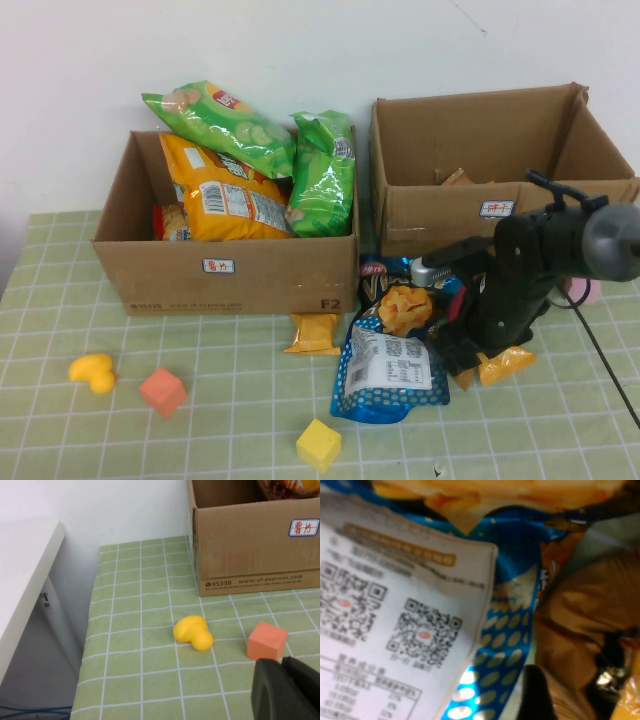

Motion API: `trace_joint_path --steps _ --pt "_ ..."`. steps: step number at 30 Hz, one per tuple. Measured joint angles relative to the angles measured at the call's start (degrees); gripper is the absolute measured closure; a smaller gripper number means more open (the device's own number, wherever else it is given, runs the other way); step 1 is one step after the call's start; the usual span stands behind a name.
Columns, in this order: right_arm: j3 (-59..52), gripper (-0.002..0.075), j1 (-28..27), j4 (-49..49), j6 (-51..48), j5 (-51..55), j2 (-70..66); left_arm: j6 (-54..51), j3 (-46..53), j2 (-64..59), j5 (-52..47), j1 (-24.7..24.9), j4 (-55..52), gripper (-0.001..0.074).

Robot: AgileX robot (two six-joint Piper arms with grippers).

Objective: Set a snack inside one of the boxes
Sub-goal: Pick up the biscuit, then place the biscuit in the biscuit box

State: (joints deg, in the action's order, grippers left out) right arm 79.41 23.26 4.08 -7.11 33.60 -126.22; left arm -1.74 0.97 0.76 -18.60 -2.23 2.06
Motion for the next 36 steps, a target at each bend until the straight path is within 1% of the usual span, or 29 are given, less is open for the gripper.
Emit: trace_joint_path --steps 2,4,5,6,8,9,11,14,19,22,24,27,31,34,36 --pt "0.00 0.0315 0.00 0.12 -0.34 0.00 -0.36 0.00 0.00 0.00 0.00 0.00 0.00 0.0736" --pt "0.00 0.0387 0.00 0.50 -1.19 0.00 -0.44 0.00 0.00 0.00 0.00 0.00 0.00 0.0736" --pt "0.00 0.0487 0.00 0.75 -2.17 0.00 -0.44 0.00 0.00 0.00 0.00 0.00 0.00 0.0736" --pt "0.00 0.0550 0.00 0.77 -2.43 0.27 -0.44 0.00 0.00 0.00 0.00 0.00 0.00 0.0736" --pt "0.00 0.0634 0.00 0.87 -3.29 0.73 -0.29 0.00 0.00 0.00 0.00 0.00 0.00 0.0736" --pt "0.00 0.0657 0.00 0.87 -3.83 1.28 0.09 0.00 0.00 0.00 0.00 0.00 0.00 0.0736" --pt "0.00 0.0676 0.00 0.87 -4.54 2.55 1.59 0.00 0.00 0.00 0.00 0.00 0.00 0.0736" --pt "0.00 0.0686 0.00 0.24 -5.33 4.42 6.27 0.00 0.00 0.00 0.00 0.00 0.00 0.0736" --pt "0.00 0.0691 0.00 -0.01 -6.69 5.91 19.29 0.00 0.00 0.00 0.00 0.00 0.00 0.0736" --pt "0.00 0.0693 0.00 -0.41 -7.01 2.99 25.63 -0.15 0.00 0.00 0.00 0.00 0.00 0.0736" --pt "0.00 0.0693 -0.13 -0.67 -7.15 -2.00 27.91 -0.15 0.00 0.00 0.00 0.00 0.00 0.0736" --pt "0.98 0.0694 -1.25 -0.80 -7.15 -8.57 27.46 -0.15 0.00 0.00 0.00 0.00 0.00 0.0736" --pt "5.43 0.0685 -4.25 -0.06 -7.15 -11.26 21.92 -0.15 0.00 0.00 0.00 0.00 0.00 0.0736" --pt "9.87 0.0633 -6.58 1.87 -6.93 -11.62 16.50 -0.15 0.00 0.00 0.00 0.00 0.00 0.0738" --pt "12.73 0.0553 -7.96 3.30 -6.71 -11.69 13.07 -0.15 0.00 0.00 0.00 0.00 0.00 0.0738"
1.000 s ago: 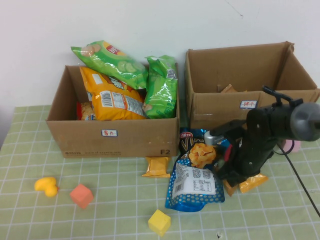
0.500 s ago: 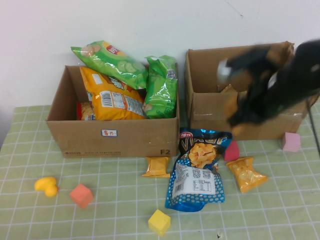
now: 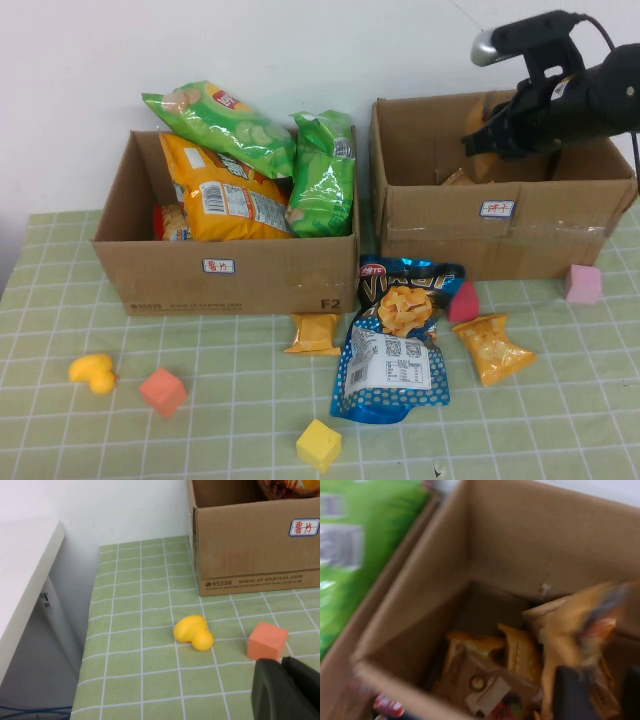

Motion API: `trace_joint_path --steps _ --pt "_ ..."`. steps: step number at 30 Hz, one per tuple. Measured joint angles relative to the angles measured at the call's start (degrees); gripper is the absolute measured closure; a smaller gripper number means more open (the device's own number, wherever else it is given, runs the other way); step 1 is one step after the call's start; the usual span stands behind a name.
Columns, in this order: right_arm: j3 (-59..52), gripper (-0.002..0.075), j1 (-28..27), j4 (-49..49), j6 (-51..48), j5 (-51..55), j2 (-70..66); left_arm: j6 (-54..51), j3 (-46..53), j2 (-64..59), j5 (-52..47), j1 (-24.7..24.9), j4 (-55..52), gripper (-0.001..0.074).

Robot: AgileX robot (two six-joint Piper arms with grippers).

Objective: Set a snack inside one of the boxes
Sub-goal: Place the biscuit in the biscuit box, then pick up the biscuit

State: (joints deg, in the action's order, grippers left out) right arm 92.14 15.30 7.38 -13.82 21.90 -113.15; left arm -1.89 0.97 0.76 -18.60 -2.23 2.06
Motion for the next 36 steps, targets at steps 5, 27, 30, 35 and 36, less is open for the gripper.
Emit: trace_joint_path --steps 5,27,30,35,36 --pt "4.14 0.0243 -1.80 4.92 0.14 2.82 -4.17 0.00 0.00 0.00 0.00 0.00 0.00 0.0738" --pt "-14.93 0.0724 -2.05 8.32 -7.28 21.24 16.35 0.11 0.00 0.00 0.00 0.00 0.00 0.0738" --pt "-22.92 0.0727 -2.05 8.32 -8.35 18.47 17.16 0.11 0.00 0.00 0.00 0.00 0.00 0.0738" --pt "-29.53 0.0680 -2.05 8.32 -15.92 14.39 12.51 0.11 0.00 0.00 0.00 0.00 0.00 0.0738" --pt "-29.62 0.0638 -2.05 8.41 -16.78 13.92 11.03 0.11 0.00 0.00 0.00 0.00 0.00 0.0738"
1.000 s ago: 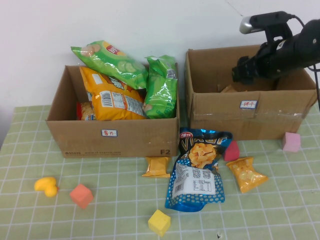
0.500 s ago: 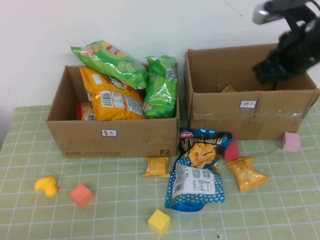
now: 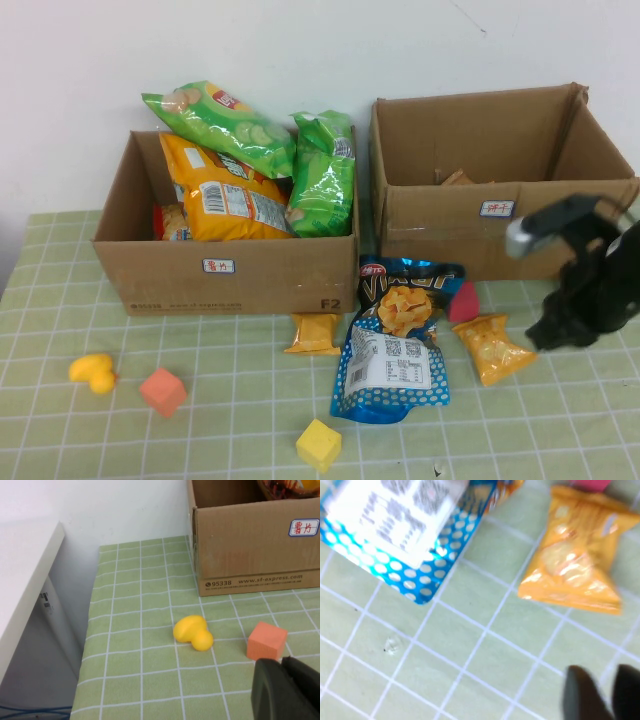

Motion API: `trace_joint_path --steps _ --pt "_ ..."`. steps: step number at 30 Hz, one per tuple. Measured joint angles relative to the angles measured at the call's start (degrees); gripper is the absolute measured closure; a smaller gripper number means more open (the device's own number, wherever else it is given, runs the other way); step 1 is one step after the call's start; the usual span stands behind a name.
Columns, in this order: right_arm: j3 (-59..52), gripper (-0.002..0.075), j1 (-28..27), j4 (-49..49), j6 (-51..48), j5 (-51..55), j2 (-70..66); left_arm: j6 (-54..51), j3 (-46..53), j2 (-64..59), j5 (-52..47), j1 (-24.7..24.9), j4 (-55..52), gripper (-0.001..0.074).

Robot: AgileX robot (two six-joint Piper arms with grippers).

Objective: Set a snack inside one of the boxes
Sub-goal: Pick up the biscuit, then place the biscuit in the biscuit box

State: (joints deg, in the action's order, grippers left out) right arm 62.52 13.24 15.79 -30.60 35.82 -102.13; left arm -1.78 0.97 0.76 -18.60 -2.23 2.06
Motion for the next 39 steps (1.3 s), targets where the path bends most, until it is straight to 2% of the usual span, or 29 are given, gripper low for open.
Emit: trace_joint_path --steps 2,6,8,11,18,20,23,27,29,33,39 --pt "0.00 0.0529 0.00 1.37 -0.80 -0.82 -2.60 0.00 0.00 0.00 0.00 0.00 0.00 0.0738" --pt "0.26 0.0241 0.00 5.26 -1.29 -4.48 -7.68 0.00 0.00 0.00 0.00 0.00 0.00 0.0738" --pt "1.50 0.0146 0.00 6.62 -1.27 -6.65 -10.43 0.00 0.00 0.00 0.00 0.00 0.00 0.0738" --pt "4.04 0.0099 0.00 7.36 -1.50 -8.66 -14.49 0.00 0.00 0.00 0.00 0.00 0.00 0.0738" --pt "11.42 0.0085 0.00 7.78 -1.72 -8.42 -23.66 0.00 0.00 0.00 -0.04 0.00 0.00 0.0738" --pt "12.69 0.0108 0.00 7.84 -1.72 -7.49 -24.77 0.00 0.00 0.00 -0.04 0.00 0.00 0.0738" --pt "13.70 0.0237 0.00 7.97 -1.72 -5.75 -25.09 0.00 0.00 0.00 -0.04 0.00 0.00 0.0738" --pt "14.83 0.0528 0.00 8.06 -1.72 -2.27 -25.09 0.00 0.00 0.00 -0.04 0.00 0.00 0.0738" --pt "15.06 0.0632 0.00 8.06 -1.72 -0.76 -24.70 0.00 0.00 0.00 -0.04 0.00 0.00 0.0738" --pt "15.10 0.0692 0.00 7.80 -1.72 2.33 -21.85 -0.10 0.00 0.00 -0.04 0.00 0.00 0.0738" --pt "15.10 0.0706 0.00 7.57 -1.85 4.13 -10.49 -0.10 0.00 0.00 -0.04 0.00 0.00 0.0738"
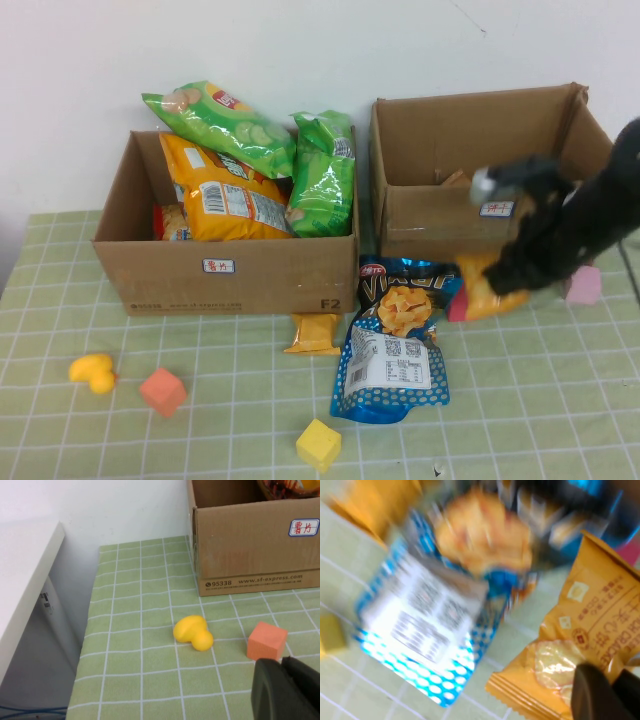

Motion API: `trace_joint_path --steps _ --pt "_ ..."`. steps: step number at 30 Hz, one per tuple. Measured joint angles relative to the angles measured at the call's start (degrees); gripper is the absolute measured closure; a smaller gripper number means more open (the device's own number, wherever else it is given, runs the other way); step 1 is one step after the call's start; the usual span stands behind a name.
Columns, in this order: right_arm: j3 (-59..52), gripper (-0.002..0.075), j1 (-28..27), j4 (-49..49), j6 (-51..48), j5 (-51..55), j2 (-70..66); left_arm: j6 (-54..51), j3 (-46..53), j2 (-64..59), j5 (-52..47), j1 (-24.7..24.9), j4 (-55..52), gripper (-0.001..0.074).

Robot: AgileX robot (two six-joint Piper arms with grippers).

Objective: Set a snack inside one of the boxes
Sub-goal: Place the biscuit in the biscuit box

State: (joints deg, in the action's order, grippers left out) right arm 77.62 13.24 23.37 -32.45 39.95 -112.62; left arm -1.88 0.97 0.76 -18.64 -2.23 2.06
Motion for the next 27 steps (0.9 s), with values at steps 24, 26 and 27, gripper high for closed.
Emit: trace_joint_path --steps 24,26,27 --pt "1.18 0.0687 0.00 1.28 -2.11 -35.83 9.69 0.00 0.00 0.00 0.00 0.00 0.00 0.0738" --pt "3.20 0.0607 -0.11 1.38 -2.26 -36.52 6.07 0.00 0.00 0.00 0.00 0.00 0.00 0.0738" --pt "4.50 0.0559 -0.24 1.51 -2.35 -36.21 4.69 0.00 0.00 0.00 0.00 0.00 0.00 0.0738"
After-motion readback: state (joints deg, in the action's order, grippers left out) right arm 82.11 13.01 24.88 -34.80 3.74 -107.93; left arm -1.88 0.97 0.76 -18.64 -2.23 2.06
